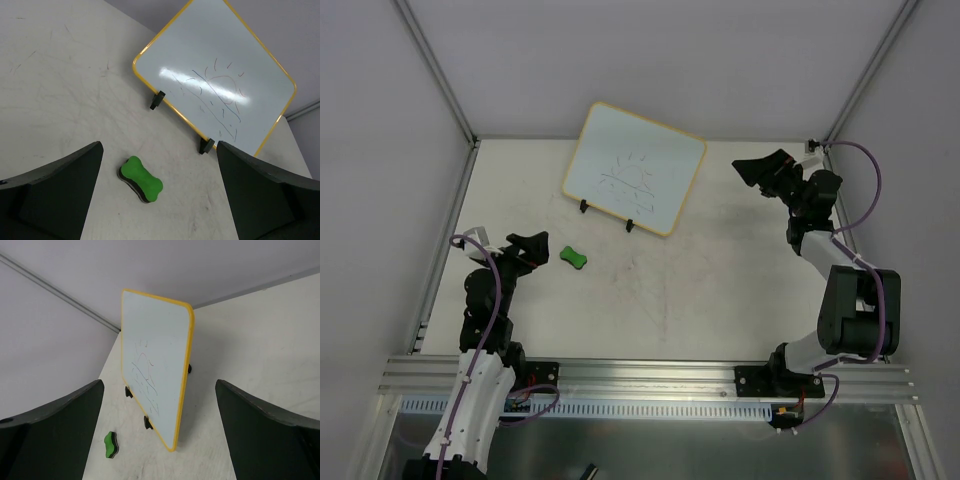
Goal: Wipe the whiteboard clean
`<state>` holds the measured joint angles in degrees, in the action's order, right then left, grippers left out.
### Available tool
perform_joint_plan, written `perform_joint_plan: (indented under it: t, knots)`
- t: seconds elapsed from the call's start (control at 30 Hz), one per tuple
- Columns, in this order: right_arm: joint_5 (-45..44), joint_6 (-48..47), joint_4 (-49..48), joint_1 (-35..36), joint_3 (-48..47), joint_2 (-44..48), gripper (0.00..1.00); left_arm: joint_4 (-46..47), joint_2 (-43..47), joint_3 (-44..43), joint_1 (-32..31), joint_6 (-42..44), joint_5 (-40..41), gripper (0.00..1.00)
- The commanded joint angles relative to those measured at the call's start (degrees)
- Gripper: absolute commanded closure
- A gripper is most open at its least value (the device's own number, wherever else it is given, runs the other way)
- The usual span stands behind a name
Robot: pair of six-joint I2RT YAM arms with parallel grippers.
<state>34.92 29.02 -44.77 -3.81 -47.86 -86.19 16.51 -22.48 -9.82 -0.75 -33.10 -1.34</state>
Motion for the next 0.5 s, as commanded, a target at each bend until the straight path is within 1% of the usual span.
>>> perform_joint_plan:
  t: [0.0,0.13,0.23,0.27,0.3,0.33,0.37,0.4,0.47]
  knots:
    - [-0.4,-0.4,-3.9,0.3,1.2,2.9,0.01,-0.2,0.2,-2.4,0.1,1.2,1.0,0.01]
    - [1.6,1.1,-3.9,0.2,-0.2,1.4,0.01,-0.4,-1.0,-3.2,0.1,0.9,-0.7,0.01]
    - [3.6,2.2,-5.6,0.2,-1.0,-1.4,0.01,-1.5,-1.3,-3.4,0.1,-2.0,1.0,0.01]
    - [4.4,3.9,-7.9,0.1,-0.5,-2.2,0.01,-2.0,-1.0,-3.4,0.1,-3.6,1.0,0.01]
    - [5.9,5.5,-15.2,-0.1,0.1,-4.2,0.01,-2.8,-0.5,-3.4,0.1,-4.5,2.6,0.01]
    - [6.1,7.7,-19.3,-0.7,0.8,-5.4,0.01,-3.8,1.0,-3.2,0.1,-5.5,3.0,0.01]
    - [6.3,13.0,-23.6,-1.0,2.0,-6.7,0.01,-4.4,2.0,-2.7,0.1,-6.4,3.4,0.01]
    - [6.8,16.0,-31.3,-1.5,2.0,-8.4,0.01,-4.4,3.1,-1.6,0.1,-6.6,4.4,0.01]
    - [7.4,21.5,-36.6,-2.9,1.1,-14.0,0.01,-4.2,6.4,-0.3,0.1,-7.1,5.5,0.01]
